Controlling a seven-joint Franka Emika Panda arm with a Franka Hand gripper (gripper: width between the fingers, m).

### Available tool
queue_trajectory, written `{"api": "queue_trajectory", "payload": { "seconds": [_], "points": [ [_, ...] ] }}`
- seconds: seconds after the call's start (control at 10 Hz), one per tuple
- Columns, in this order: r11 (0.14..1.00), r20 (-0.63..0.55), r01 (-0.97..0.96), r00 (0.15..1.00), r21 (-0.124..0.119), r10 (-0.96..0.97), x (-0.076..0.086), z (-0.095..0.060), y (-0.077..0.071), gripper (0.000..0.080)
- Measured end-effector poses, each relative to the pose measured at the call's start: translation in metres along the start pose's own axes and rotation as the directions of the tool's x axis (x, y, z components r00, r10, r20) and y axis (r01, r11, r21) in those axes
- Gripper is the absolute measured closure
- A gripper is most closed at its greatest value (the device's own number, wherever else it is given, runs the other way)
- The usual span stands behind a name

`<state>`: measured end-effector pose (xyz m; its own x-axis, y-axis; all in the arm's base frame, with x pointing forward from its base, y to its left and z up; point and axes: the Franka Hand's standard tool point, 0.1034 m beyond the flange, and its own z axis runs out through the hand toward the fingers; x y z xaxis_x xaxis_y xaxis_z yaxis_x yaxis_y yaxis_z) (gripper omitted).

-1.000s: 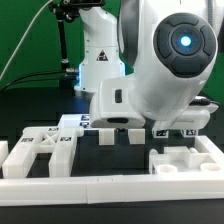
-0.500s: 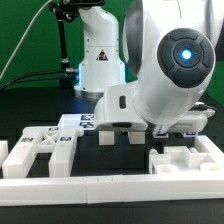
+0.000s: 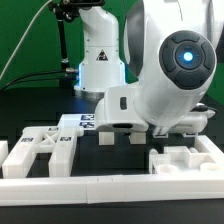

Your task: Assemble chair

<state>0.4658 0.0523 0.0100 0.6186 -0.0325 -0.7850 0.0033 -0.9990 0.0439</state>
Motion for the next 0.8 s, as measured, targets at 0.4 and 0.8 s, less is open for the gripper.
{"api": "queue_trajectory", "payload": {
  "seconds": [0.4,0.8],
  "points": [
    [1.0,0.001,0.0,1.0,0.0,0.0,-0.0001,0.0001,-0.0001,0.0512],
    [1.0,0.008,0.013,1.0,0.003,-0.013,-0.0025,-0.0056,0.002,0.0512]
  ]
}}
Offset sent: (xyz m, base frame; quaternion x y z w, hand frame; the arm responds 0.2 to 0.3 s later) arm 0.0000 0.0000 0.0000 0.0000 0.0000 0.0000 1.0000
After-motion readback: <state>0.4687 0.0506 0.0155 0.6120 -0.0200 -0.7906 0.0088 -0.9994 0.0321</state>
